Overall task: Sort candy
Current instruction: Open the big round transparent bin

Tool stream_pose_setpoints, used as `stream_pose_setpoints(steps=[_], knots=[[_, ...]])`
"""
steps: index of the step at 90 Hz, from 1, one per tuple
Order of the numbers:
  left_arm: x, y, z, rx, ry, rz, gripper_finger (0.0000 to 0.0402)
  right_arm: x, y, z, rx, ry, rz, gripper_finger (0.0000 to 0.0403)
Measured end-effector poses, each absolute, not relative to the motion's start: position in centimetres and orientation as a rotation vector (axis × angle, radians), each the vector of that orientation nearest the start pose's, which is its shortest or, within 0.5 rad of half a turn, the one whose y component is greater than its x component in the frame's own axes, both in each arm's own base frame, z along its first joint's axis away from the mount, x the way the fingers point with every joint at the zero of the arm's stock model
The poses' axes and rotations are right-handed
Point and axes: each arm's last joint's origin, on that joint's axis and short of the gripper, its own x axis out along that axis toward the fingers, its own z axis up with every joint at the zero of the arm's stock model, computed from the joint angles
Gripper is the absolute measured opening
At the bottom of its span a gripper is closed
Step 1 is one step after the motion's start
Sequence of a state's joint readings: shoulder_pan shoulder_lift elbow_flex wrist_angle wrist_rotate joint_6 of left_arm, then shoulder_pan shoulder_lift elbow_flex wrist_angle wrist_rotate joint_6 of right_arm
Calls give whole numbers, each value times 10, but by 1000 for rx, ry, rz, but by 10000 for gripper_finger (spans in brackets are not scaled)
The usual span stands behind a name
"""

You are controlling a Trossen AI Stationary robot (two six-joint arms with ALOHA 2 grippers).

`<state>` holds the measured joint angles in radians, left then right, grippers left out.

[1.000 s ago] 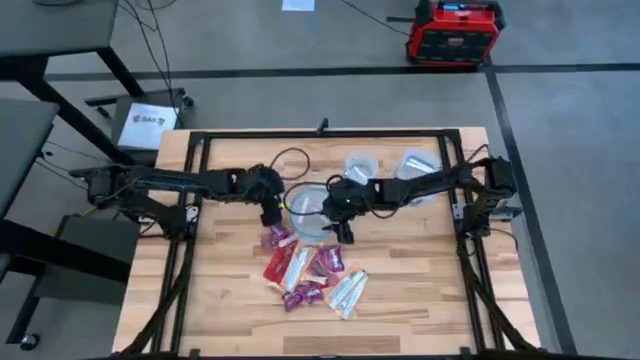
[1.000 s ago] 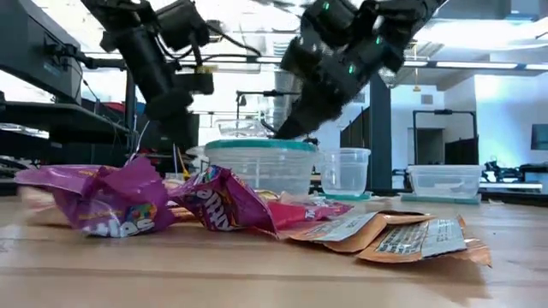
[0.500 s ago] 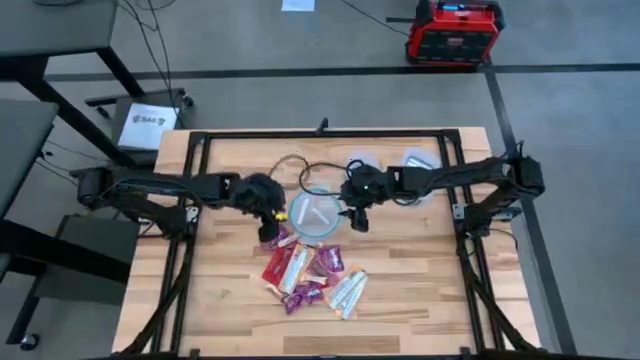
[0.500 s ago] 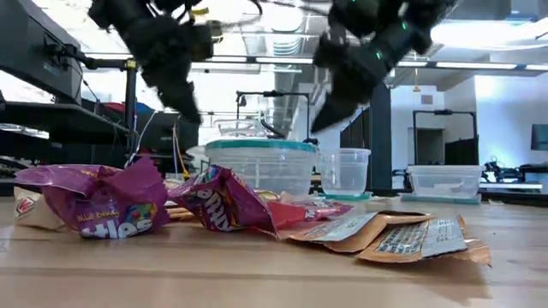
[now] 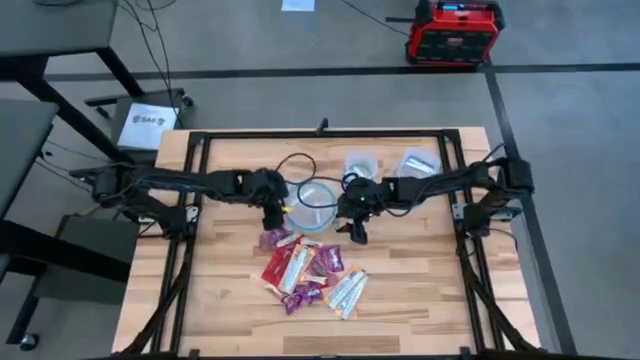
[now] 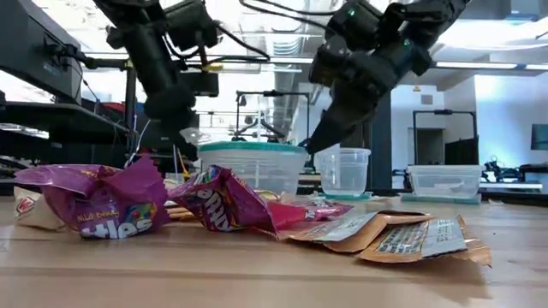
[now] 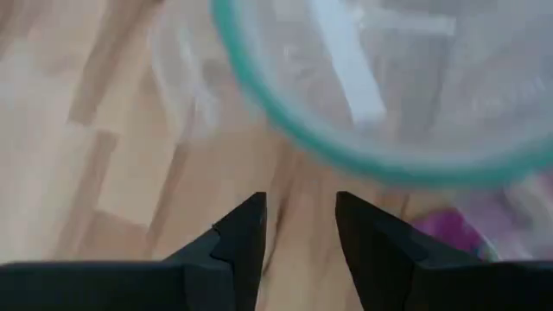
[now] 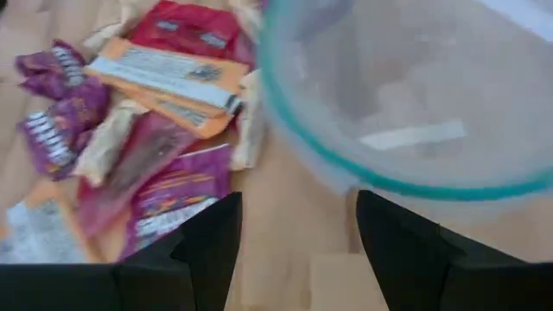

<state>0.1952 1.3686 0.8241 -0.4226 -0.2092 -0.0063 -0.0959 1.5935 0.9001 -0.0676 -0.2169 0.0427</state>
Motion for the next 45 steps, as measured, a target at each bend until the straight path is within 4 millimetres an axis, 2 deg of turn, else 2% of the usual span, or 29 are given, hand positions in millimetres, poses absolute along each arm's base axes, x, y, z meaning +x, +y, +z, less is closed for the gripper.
stream_pose_setpoints(steps=[10, 19, 26, 31, 38, 45], knots=[[250, 64, 222, 13, 998, 395, 127, 314, -22, 204, 165, 748, 95, 214], [251, 64, 248, 13, 909, 396, 127, 310, -16, 200, 174, 776, 107, 214], [255, 60, 265, 7, 802, 329, 127, 307, -8, 185, 187, 745, 121, 214], [260, 58, 270, -8, 737, 270, 127, 304, -3, 169, 200, 694, 131, 214], [268, 58, 268, -34, 701, 215, 127, 296, 1, 145, 224, 621, 126, 214], [280, 59, 257, -47, 709, 181, 127, 292, 3, 131, 227, 513, 94, 214]])
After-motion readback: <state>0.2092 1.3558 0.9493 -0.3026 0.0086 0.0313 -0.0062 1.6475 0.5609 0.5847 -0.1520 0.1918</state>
